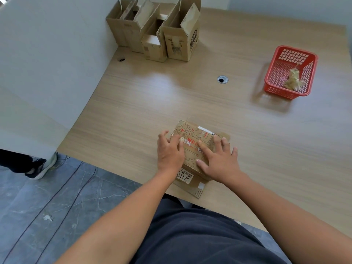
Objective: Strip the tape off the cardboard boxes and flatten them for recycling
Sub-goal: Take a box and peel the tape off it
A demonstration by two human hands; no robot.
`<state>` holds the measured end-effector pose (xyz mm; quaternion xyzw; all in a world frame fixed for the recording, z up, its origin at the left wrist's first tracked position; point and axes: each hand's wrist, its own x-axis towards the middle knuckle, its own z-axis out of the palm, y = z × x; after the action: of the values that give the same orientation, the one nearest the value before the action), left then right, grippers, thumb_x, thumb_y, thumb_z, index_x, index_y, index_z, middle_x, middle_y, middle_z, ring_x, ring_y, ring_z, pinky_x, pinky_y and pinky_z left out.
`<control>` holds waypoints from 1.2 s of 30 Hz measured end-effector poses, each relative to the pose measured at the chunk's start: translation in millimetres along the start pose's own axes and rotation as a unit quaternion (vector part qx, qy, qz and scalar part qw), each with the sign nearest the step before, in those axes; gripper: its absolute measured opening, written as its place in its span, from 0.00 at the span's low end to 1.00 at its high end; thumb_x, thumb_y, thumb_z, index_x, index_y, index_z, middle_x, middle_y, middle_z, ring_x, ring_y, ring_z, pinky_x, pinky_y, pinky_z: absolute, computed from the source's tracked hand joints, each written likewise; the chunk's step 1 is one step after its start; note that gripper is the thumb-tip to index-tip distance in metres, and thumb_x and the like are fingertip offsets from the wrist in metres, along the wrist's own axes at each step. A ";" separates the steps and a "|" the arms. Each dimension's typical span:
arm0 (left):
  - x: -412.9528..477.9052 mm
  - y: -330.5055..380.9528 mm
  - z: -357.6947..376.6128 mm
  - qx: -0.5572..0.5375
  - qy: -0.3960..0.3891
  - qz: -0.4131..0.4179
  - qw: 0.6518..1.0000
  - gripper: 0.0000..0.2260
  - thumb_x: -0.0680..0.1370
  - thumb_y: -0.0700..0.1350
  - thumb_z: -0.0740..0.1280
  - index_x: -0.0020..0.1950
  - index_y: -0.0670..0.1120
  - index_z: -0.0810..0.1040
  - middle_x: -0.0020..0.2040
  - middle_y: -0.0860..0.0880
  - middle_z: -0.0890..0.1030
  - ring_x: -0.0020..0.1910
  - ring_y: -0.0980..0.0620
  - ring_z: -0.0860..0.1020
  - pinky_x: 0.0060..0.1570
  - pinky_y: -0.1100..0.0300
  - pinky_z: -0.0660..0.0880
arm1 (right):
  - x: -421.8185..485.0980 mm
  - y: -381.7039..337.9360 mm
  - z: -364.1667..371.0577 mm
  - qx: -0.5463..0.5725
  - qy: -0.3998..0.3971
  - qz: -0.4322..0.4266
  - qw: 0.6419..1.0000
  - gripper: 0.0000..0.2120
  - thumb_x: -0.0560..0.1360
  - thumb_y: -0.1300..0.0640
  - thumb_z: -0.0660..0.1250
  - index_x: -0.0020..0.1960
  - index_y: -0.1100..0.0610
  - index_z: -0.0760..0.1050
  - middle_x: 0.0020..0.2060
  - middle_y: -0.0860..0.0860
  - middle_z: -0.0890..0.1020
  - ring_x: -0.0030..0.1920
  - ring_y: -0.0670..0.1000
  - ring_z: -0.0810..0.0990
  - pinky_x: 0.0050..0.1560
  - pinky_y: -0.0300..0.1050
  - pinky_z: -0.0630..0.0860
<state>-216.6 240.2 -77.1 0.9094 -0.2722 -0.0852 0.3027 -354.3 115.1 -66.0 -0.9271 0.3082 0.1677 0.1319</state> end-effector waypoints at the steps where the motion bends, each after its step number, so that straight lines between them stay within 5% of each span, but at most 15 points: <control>1: 1.4 -1.9 -2.1 0.010 0.002 0.000 1.000 0.14 0.82 0.53 0.63 0.59 0.46 0.80 0.64 0.46 0.68 0.57 0.50 0.70 0.57 0.52 0.76 | -0.4 -1.1 0.7 -0.002 -0.001 0.002 1.000 0.35 0.77 0.26 0.49 0.80 0.33 0.41 0.81 0.54 0.41 0.80 0.63 0.39 0.75 0.75 0.46; 6: 13.2 -7.0 -5.6 0.050 -0.003 0.041 0.998 0.17 0.76 0.58 0.73 0.55 0.45 0.81 0.51 0.49 0.76 0.52 0.50 0.72 0.49 0.58 0.72 | -2.2 -3.4 4.8 0.000 -0.003 0.006 1.000 0.34 0.78 0.26 0.48 0.79 0.31 0.39 0.82 0.54 0.40 0.80 0.64 0.36 0.75 0.75 0.47; 9: 17.8 -3.5 -4.8 0.030 -0.009 0.013 0.999 0.12 0.78 0.55 0.71 0.54 0.47 0.81 0.51 0.52 0.80 0.51 0.53 0.70 0.49 0.62 0.66 | -1.0 -4.2 2.1 0.001 -0.008 0.008 1.000 0.35 0.77 0.26 0.48 0.79 0.31 0.39 0.81 0.54 0.40 0.80 0.64 0.36 0.75 0.75 0.47; 13: 7.5 -2.9 -9.0 -0.023 0.020 0.011 0.999 0.07 0.83 0.49 0.66 0.56 0.48 0.80 0.47 0.53 0.81 0.49 0.53 0.71 0.46 0.56 0.73 | -0.6 -7.0 0.1 -0.002 -0.014 0.014 1.000 0.35 0.78 0.26 0.49 0.80 0.32 0.40 0.82 0.55 0.41 0.80 0.65 0.37 0.75 0.75 0.47; 18: 6.0 -6.8 -8.9 0.003 0.005 0.039 0.999 0.08 0.85 0.48 0.61 0.59 0.47 0.77 0.51 0.50 0.79 0.51 0.50 0.72 0.44 0.59 0.68 | -0.8 -7.0 -1.0 0.006 -0.018 0.018 1.000 0.35 0.77 0.26 0.51 0.80 0.32 0.42 0.82 0.54 0.41 0.80 0.64 0.38 0.76 0.75 0.47; 22: 12.9 -8.6 -8.4 -0.013 -0.002 0.019 1.000 0.14 0.80 0.54 0.69 0.60 0.46 0.80 0.59 0.48 0.71 0.55 0.51 0.72 0.51 0.58 0.76 | 1.2 -7.7 -1.3 0.004 -0.018 0.021 1.000 0.35 0.77 0.26 0.51 0.79 0.31 0.42 0.82 0.54 0.42 0.80 0.64 0.38 0.76 0.74 0.47; 25: 21.2 -6.2 -9.1 -0.020 -0.009 -0.014 1.000 0.14 0.76 0.54 0.74 0.57 0.48 0.80 0.55 0.50 0.71 0.52 0.51 0.73 0.47 0.60 0.73 | 1.5 -8.4 -0.3 0.003 -0.014 0.024 1.000 0.35 0.76 0.26 0.52 0.79 0.31 0.43 0.81 0.54 0.42 0.80 0.64 0.38 0.76 0.74 0.47; 29: 25.2 -1.0 -9.7 -0.022 0.001 -0.032 0.999 0.05 0.80 0.49 0.69 0.50 0.49 0.77 0.47 0.54 0.76 0.50 0.51 0.74 0.41 0.63 0.65 | 2.2 -8.8 -0.4 0.005 -0.019 0.028 0.999 0.36 0.76 0.26 0.52 0.79 0.32 0.43 0.82 0.54 0.42 0.80 0.64 0.38 0.76 0.75 0.46; 36: 21.7 -2.5 -14.9 -0.057 0.012 -0.052 0.997 0.04 0.84 0.45 0.60 0.55 0.51 0.73 0.45 0.55 0.74 0.48 0.52 0.74 0.42 0.59 0.70 | -1.0 -14.4 -5.0 0.004 -0.022 0.034 0.999 0.36 0.77 0.26 0.52 0.80 0.33 0.45 0.82 0.55 0.42 0.80 0.65 0.38 0.76 0.74 0.47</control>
<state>-192.6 237.5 -66.4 0.9043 -0.2161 -0.1056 0.3527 -345.0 125.1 -59.0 -0.9115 0.3377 0.1910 0.1366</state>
